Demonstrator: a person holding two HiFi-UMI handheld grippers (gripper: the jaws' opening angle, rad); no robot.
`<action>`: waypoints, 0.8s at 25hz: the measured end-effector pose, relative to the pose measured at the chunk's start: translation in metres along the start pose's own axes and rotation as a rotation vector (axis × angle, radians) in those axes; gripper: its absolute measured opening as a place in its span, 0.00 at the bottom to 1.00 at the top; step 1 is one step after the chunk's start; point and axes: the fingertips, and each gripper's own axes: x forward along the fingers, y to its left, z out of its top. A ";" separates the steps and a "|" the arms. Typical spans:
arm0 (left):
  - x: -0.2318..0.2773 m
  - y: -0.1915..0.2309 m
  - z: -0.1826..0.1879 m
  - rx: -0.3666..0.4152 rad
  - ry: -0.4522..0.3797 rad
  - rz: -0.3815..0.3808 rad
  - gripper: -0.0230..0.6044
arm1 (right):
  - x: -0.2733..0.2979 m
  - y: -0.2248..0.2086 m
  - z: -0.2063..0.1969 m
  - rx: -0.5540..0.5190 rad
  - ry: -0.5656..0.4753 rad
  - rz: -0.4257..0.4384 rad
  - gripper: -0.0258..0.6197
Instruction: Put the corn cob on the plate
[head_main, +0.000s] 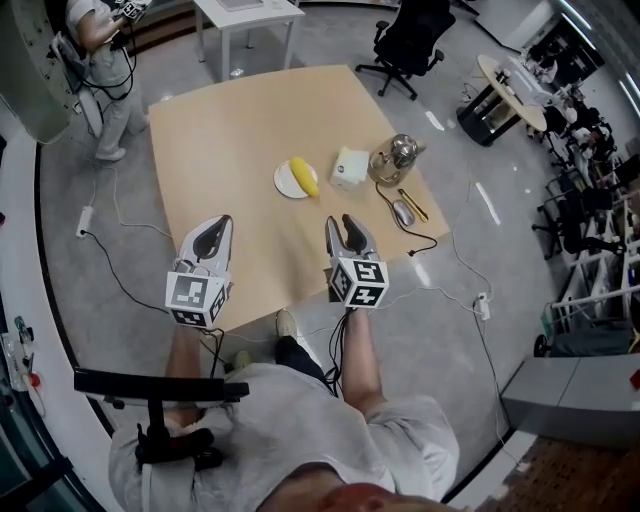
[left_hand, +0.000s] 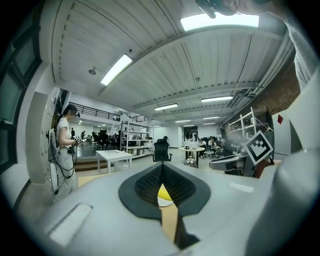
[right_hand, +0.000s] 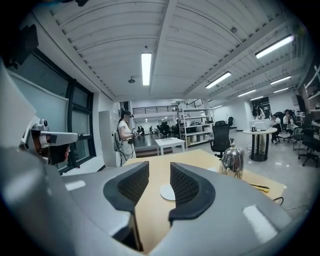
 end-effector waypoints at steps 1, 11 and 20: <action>-0.001 -0.001 0.001 0.003 -0.002 -0.002 0.07 | -0.004 0.000 0.001 0.000 -0.006 -0.003 0.25; -0.021 -0.003 0.015 0.015 -0.027 -0.005 0.07 | -0.038 0.010 0.016 0.017 -0.064 -0.035 0.21; -0.031 -0.007 0.014 0.002 -0.036 -0.013 0.07 | -0.061 0.025 0.015 0.010 -0.082 -0.034 0.18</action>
